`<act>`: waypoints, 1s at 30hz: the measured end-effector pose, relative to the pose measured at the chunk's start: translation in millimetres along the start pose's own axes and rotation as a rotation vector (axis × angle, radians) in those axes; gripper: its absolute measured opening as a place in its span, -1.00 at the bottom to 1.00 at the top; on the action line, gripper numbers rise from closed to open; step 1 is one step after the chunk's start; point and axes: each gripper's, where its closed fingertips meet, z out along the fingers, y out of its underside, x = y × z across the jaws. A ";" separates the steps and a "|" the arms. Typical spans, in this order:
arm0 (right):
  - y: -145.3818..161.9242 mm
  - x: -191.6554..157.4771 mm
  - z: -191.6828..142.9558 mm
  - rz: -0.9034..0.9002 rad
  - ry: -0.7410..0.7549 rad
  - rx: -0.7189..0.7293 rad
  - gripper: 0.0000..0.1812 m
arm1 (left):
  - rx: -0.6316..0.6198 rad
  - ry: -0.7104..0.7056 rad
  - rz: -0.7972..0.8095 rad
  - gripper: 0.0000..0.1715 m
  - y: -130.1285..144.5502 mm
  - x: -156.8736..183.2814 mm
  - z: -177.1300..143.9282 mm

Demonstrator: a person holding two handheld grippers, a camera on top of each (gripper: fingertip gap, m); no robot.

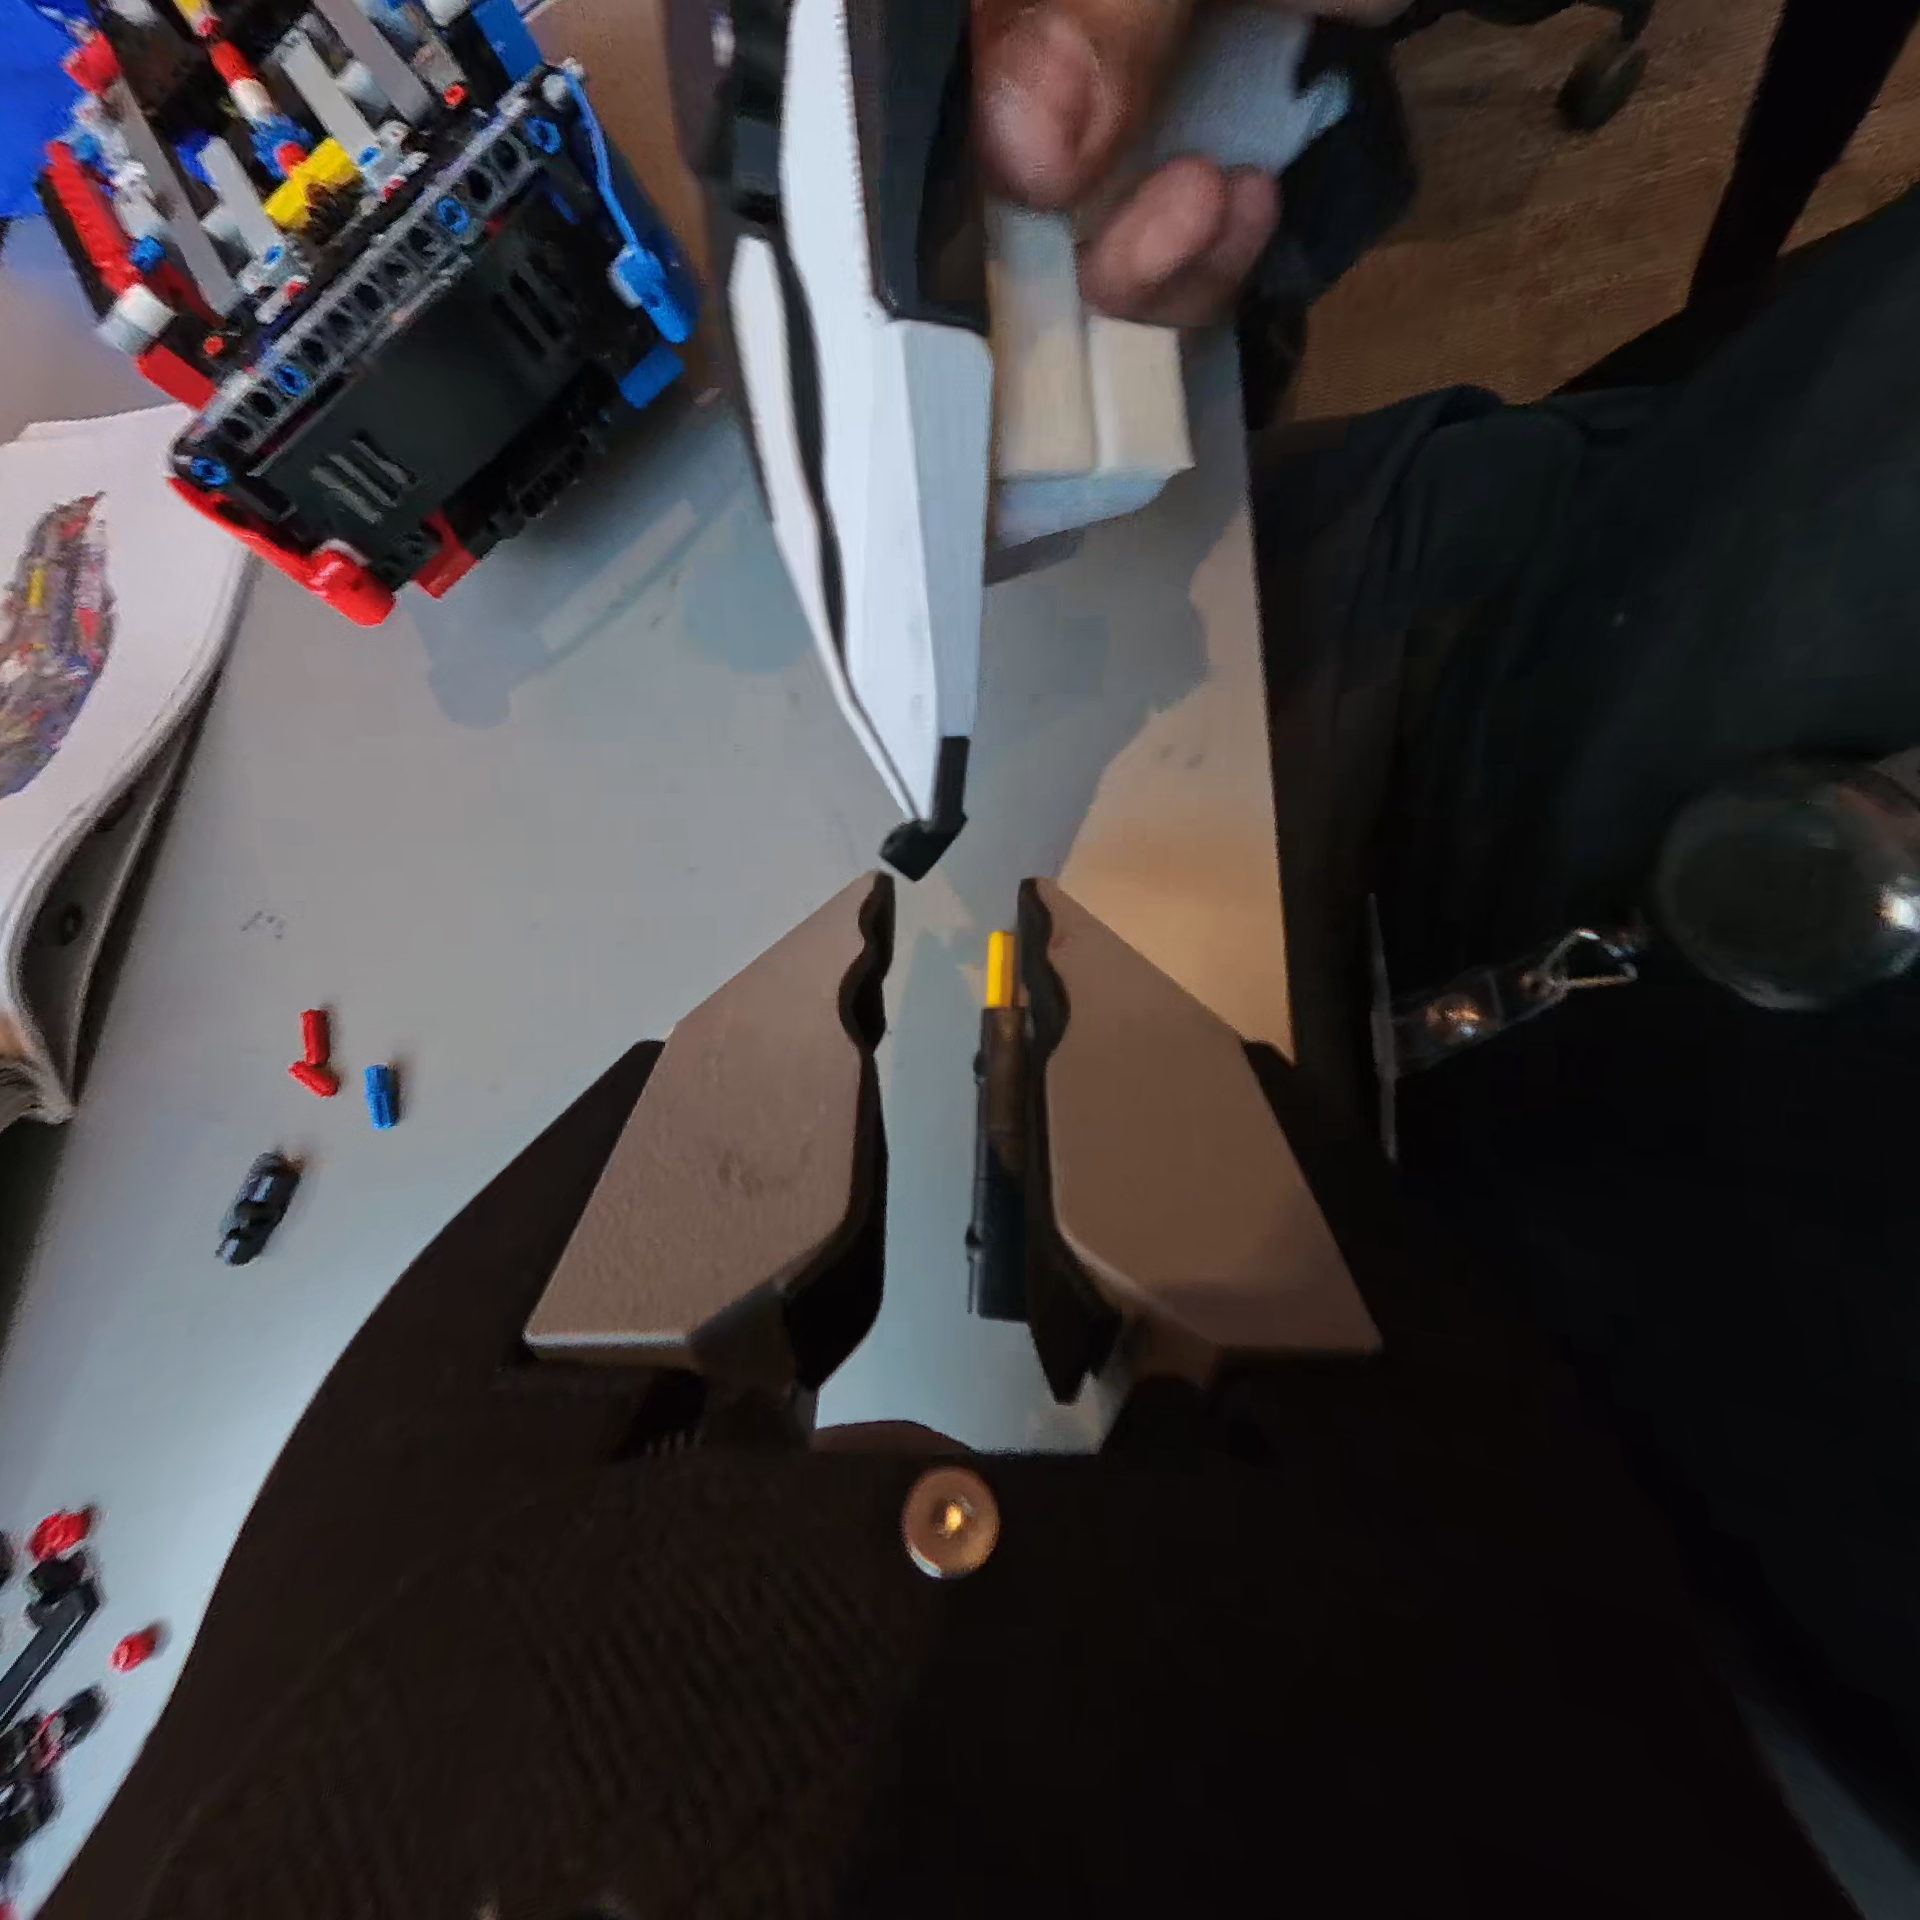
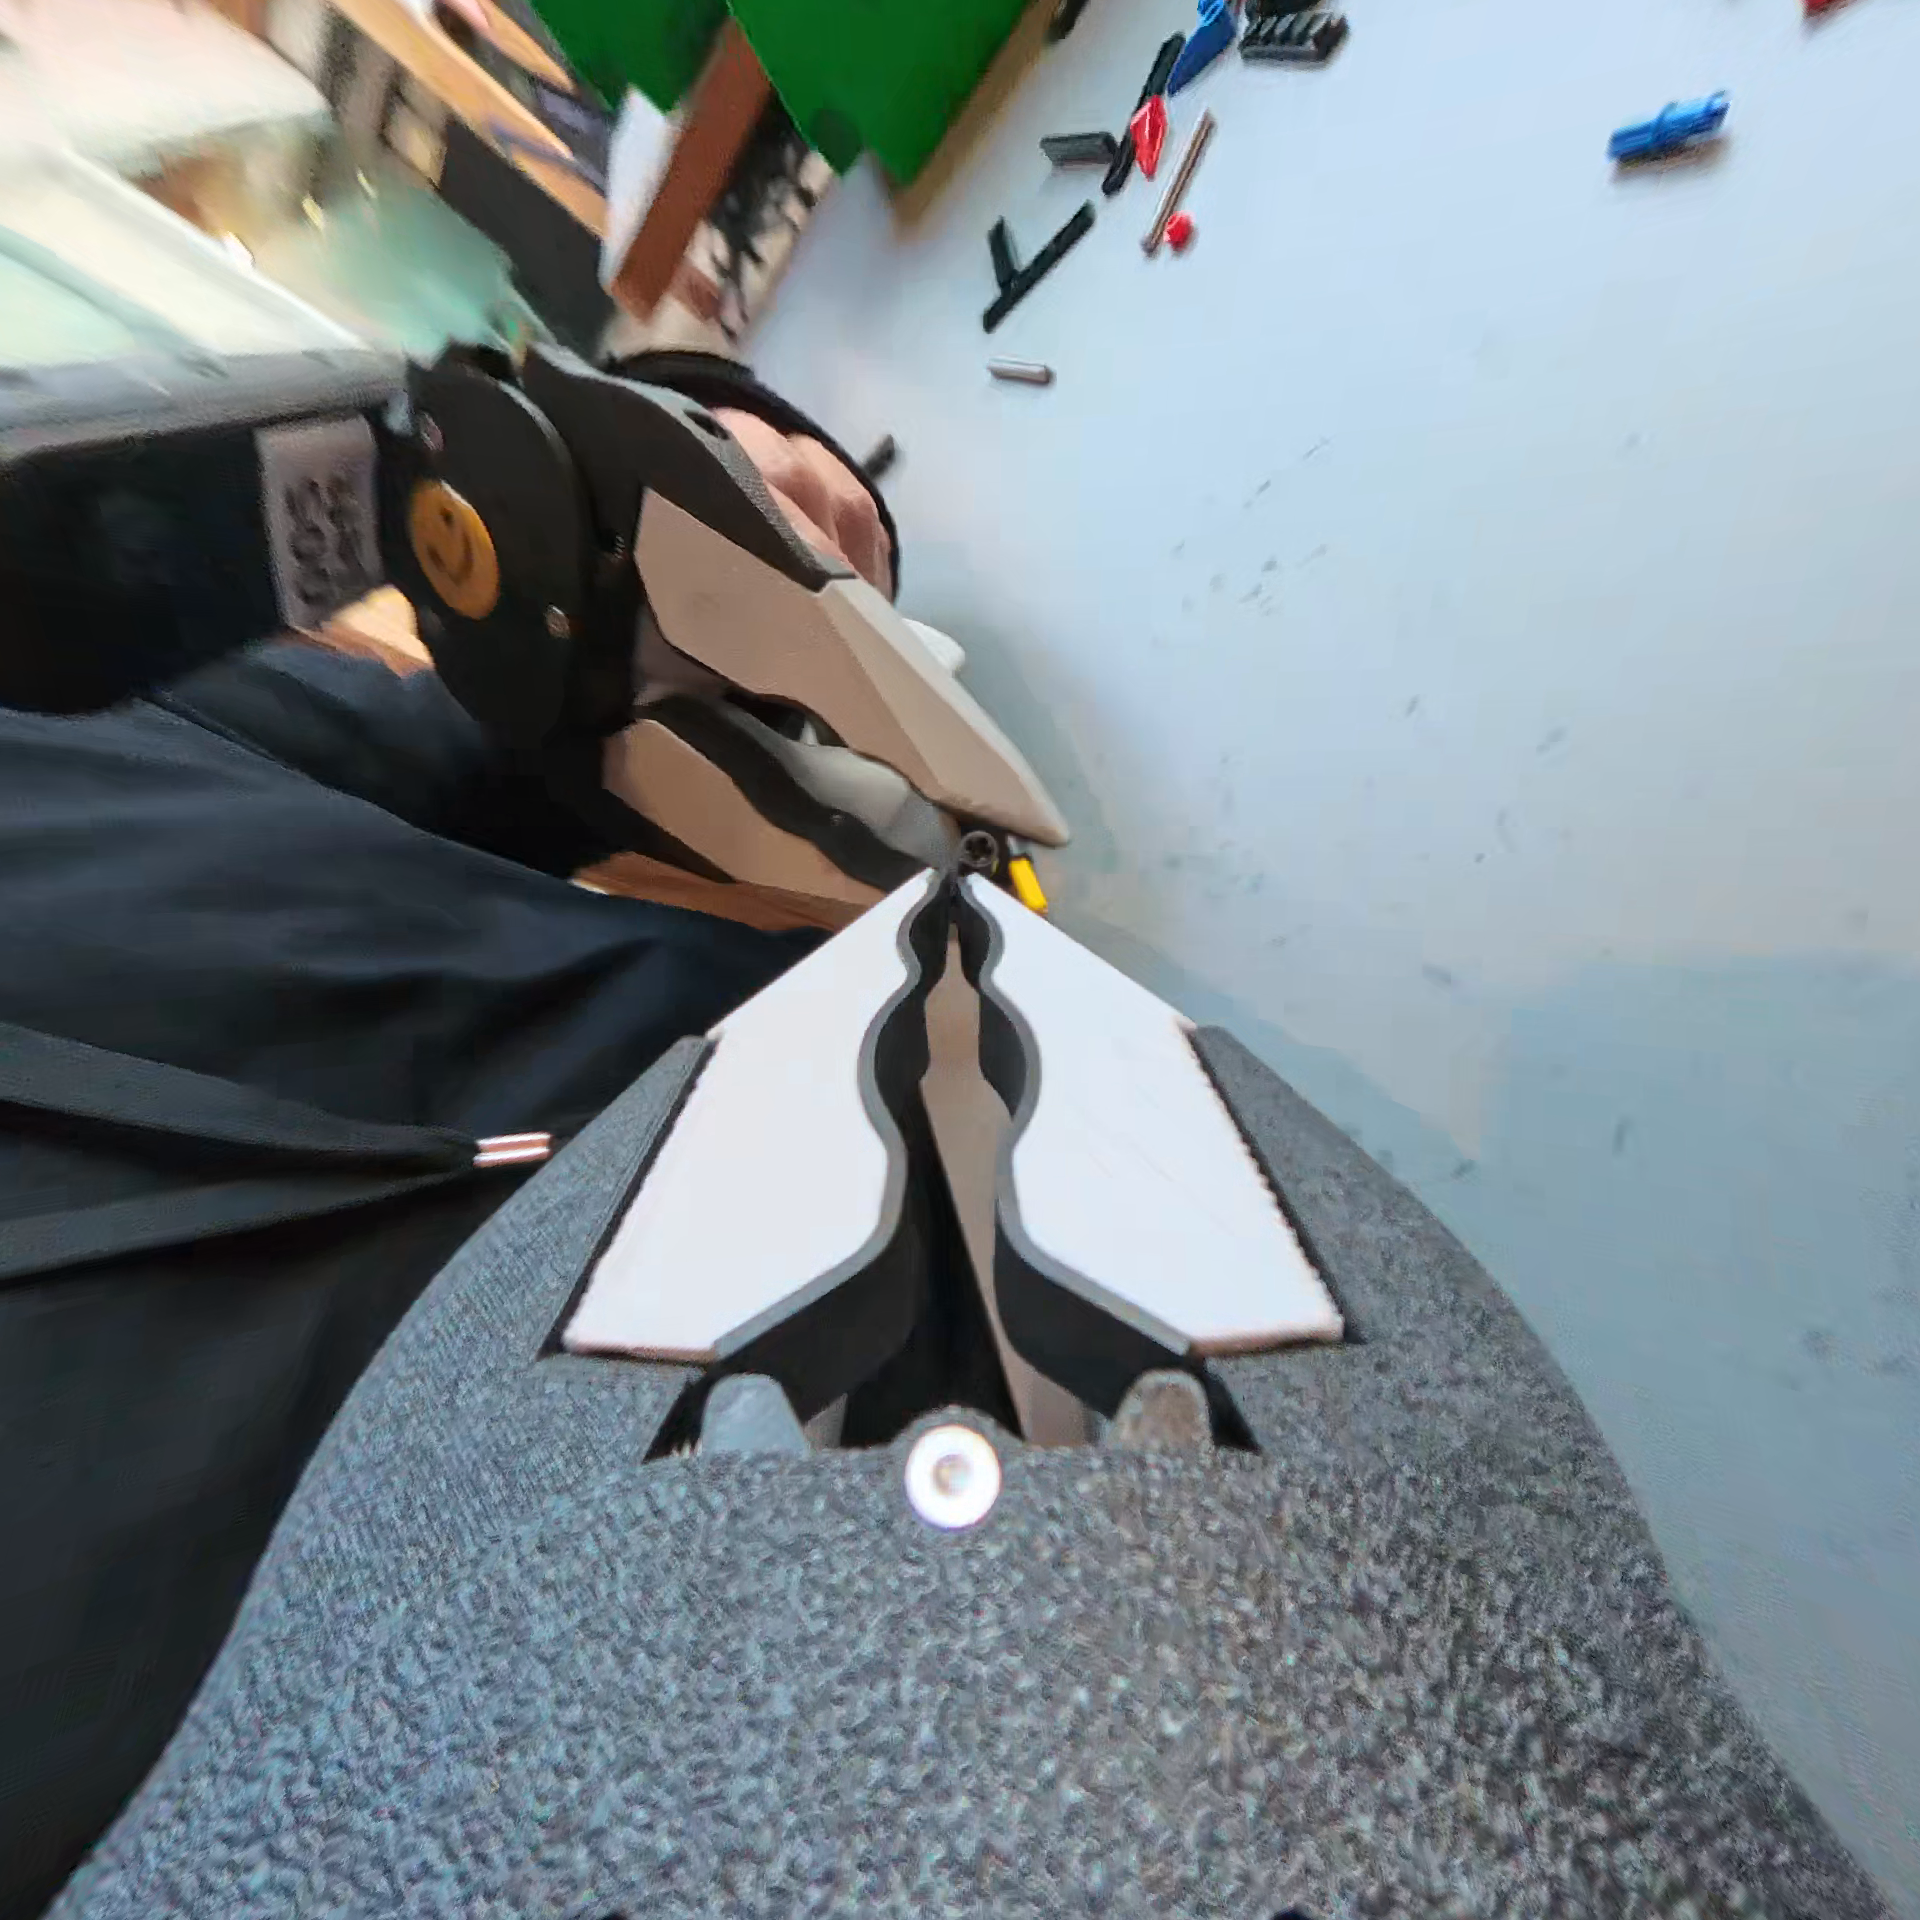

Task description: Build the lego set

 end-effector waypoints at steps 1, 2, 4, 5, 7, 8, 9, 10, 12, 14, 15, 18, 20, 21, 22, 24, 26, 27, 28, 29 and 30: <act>-0.3 -1.5 -1.8 0.036 -0.021 0.026 -0.98 | 0.001 -0.034 -0.004 -0.74 -1.0 -4.2 1.0; -0.9 -1.4 -3.3 0.065 -0.030 0.049 -0.98 | 0.010 -0.049 -0.009 -0.74 -2.9 -6.0 1.3; -1.9 -1.2 -5.4 0.112 -0.046 0.082 -0.99 | 0.043 -0.087 -0.011 -0.75 -8.7 -9.7 0.6; -2.9 -0.7 -5.9 0.134 -0.051 0.097 -0.99 | 0.055 -0.089 -0.002 -0.77 -11.4 -8.6 0.2; -1.8 0.6 -5.6 0.169 -0.059 0.104 -0.99 | 0.073 -0.108 0.024 -0.85 -15.4 -8.6 -1.1; -2.0 0.5 -5.3 0.189 -0.069 0.113 -0.98 | 0.069 -0.110 0.031 -0.85 -15.2 -8.8 -1.0; -0.8 0.7 -4.6 0.205 -0.077 0.114 -0.99 | 0.060 -0.111 0.033 -0.89 -13.9 -9.4 -0.7; 1.1 0.8 -3.8 0.212 -0.080 0.108 -0.99 | 0.055 -0.094 0.041 -0.90 -12.9 -7.5 -0.2; 5.6 3.1 -3.0 0.203 -0.061 0.088 -0.98 | 0.038 -0.063 0.078 -0.91 -10.1 -3.9 1.5; 14.2 11.3 -3.3 0.134 0.036 0.030 -0.98 | 0.006 -0.006 0.154 -0.92 -5.4 2.3 5.0; 18.3 17.1 -5.0 0.071 0.109 -0.004 -1.00 | -0.038 0.046 0.190 -0.92 0.9 6.7 8.5; 22.4 18.7 -8.9 -0.110 0.224 -0.073 -1.00 | -0.088 0.107 0.297 -0.91 1.5 4.6 15.1; 22.6 17.4 -9.2 -0.216 0.274 -0.103 -0.97 | -0.103 0.181 0.352 -0.91 -1.2 7.3 17.4; 24.5 20.1 -9.8 -0.258 0.314 -0.128 -0.97 | -0.105 0.209 0.371 -0.91 -2.3 7.0 18.9; 27.2 23.6 -10.4 -0.291 0.353 -0.160 -0.98 | -0.105 0.232 0.381 -0.91 -3.2 6.0 20.7; 31.2 28.4 -10.4 -0.336 0.399 -0.198 -0.99 | -0.104 0.302 0.390 -0.91 -4.9 9.1 21.6; 31.0 27.2 -8.9 -0.350 0.397 -0.197 -1.00 | -0.094 0.344 0.402 -0.91 -6.6 10.7 22.7; 31.1 27.2 -8.5 -0.349 0.396 -0.200 -1.00 | -0.090 0.359 0.407 -0.90 -7.3 11.4 23.0; 31.0 27.1 -8.6 -0.352 0.395 -0.201 -1.00 | -0.090 0.370 0.414 -0.89 -7.4 11.2 23.2; 31.3 26.5 -8.5 -0.356 0.393 -0.203 -1.00 | -0.090 0.372 0.421 -0.85 -8.1 9.8 23.7; 31.3 26.0 -8.5 -0.359 0.389 -0.203 -1.00 | -0.093 0.376 0.424 -0.79 -8.6 8.3 24.1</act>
